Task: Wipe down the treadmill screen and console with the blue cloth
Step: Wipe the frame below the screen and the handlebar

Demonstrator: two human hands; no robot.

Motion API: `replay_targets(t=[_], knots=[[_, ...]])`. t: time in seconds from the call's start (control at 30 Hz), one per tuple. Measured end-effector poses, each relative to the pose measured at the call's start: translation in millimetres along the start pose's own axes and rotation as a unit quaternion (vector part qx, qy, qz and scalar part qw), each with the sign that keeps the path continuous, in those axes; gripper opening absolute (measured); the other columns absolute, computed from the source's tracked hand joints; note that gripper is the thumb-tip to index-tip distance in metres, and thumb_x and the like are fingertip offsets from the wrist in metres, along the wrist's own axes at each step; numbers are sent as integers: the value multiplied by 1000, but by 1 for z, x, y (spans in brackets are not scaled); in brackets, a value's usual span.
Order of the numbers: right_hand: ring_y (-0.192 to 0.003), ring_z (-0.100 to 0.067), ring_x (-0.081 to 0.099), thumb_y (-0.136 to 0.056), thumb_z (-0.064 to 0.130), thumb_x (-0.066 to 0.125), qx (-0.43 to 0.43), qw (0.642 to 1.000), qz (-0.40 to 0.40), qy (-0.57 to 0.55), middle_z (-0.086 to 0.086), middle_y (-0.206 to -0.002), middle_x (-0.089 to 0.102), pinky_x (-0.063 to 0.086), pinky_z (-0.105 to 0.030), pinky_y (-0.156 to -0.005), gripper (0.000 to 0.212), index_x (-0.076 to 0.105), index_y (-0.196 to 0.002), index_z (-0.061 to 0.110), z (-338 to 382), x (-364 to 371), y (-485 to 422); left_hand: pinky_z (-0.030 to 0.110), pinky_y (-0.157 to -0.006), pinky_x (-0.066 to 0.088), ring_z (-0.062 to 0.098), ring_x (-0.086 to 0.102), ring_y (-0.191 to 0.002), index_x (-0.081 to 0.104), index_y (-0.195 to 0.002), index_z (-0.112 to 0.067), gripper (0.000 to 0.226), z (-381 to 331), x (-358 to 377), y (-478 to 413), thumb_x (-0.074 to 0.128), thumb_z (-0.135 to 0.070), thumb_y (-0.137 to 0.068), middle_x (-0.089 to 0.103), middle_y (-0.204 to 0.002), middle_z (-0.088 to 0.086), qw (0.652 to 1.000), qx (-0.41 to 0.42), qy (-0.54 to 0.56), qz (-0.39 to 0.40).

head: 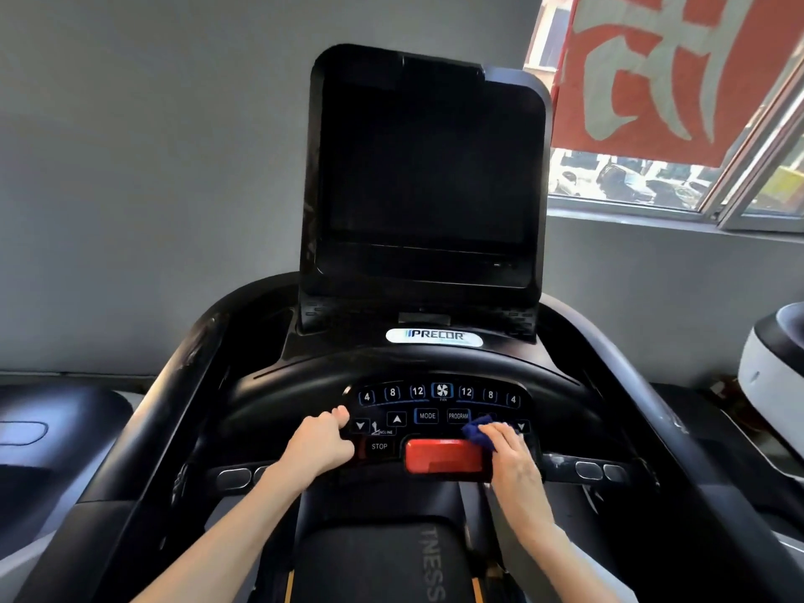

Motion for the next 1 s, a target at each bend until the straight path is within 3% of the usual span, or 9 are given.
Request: replay_targets(t=[0.07, 0.17, 0.23, 0.33, 0.47, 0.6, 0.73, 0.9, 1.0], knots=[[-126, -28, 46, -88, -10, 49, 85, 991, -64, -83, -11, -135, 49, 27, -18, -105, 40, 54, -126, 1, 1, -3, -23, 31, -86, 46, 29, 53, -112, 36, -140, -14, 59, -3, -1, 0, 46, -15, -81, 58, -120, 10, 1000, 5, -13, -4], [-142, -35, 19, -94, 1, 46, 156, 982, -86, -70, -15, -152, 25, 15, -40, -116, 48, 35, -141, -1, 21, 20, -52, 30, -87, 45, 29, 52, -114, 33, -143, -16, 63, -4, -1, 4, 47, -15, -82, 58, -120, 10, 1000, -1, -4, -4], [-144, -33, 1, -95, 4, 43, 106, 993, -45, -17, -10, -156, 8, 4, -46, -117, 57, 20, -147, 4, 55, 50, -49, 30, -86, 45, 27, 54, -111, 33, -144, -19, 64, -2, -1, 5, 47, -15, -81, 61, -115, 10, 1000, -2, 11, 2], [-141, -22, -16, -95, 6, 39, -48, 996, 75, -1, 2, -154, -10, -10, -36, -113, 63, 6, -149, 13, 110, 86, -29, 33, -88, 48, 27, 56, -108, 36, -143, -25, 66, 2, -1, 3, 47, -15, -78, 62, -113, 9, 1000, -7, 24, -7], [-145, -23, -1, -92, 11, 43, -208, 973, 81, 66, 2, -157, 4, 3, -38, -117, 66, 12, -150, 14, 101, 83, -29, 33, -85, 46, 25, 54, -115, 30, -145, -30, 67, 1, 0, 5, 45, -10, -82, 57, -124, 6, 999, -10, -11, -46], [-145, -25, 0, -94, -1, 41, -10, 999, -15, 29, -1, -156, 6, 10, -45, -118, 63, 15, -150, 11, 22, 41, -50, 31, -90, 45, 24, 48, -123, 28, -148, -29, 71, 5, 1, 5, 42, -2, -83, 49, -138, 3, 999, 14, 9, -46], [-145, -32, -1, -98, 21, 35, 136, 989, -50, 11, -4, -157, 6, -2, -45, -115, 54, 17, -149, 13, 30, 42, -60, 32, -91, 48, 28, 56, -114, 36, -144, -28, 71, 12, -1, 3, 42, 1, -79, 55, -133, 6, 996, 28, 72, -43], [-140, -27, 23, -92, 31, 38, -162, 984, 38, 56, -2, -146, 41, 9, -43, -114, 47, 43, -138, 23, 127, 100, -54, 39, -96, 46, 27, 60, -109, 56, -128, -34, 68, 23, -3, 3, 44, 1, -72, 63, -125, -2, 973, -13, 185, -136], [-137, -21, 33, -92, 33, 44, -395, 908, 114, 88, 4, -138, 51, 19, -41, -114, 37, 55, -127, 28, 145, 115, -46, 35, -98, 41, 22, 58, -110, 60, -119, -28, 54, 38, -11, 6, 47, 0, -74, 66, -117, -2, 956, -60, 197, -208]])
Point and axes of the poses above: each hand's wrist, its own y-axis away from the middle knuckle, its own x-axis out of the palm, z = x × y, the point moved 3 cm from there along -y, towards the middle knuckle
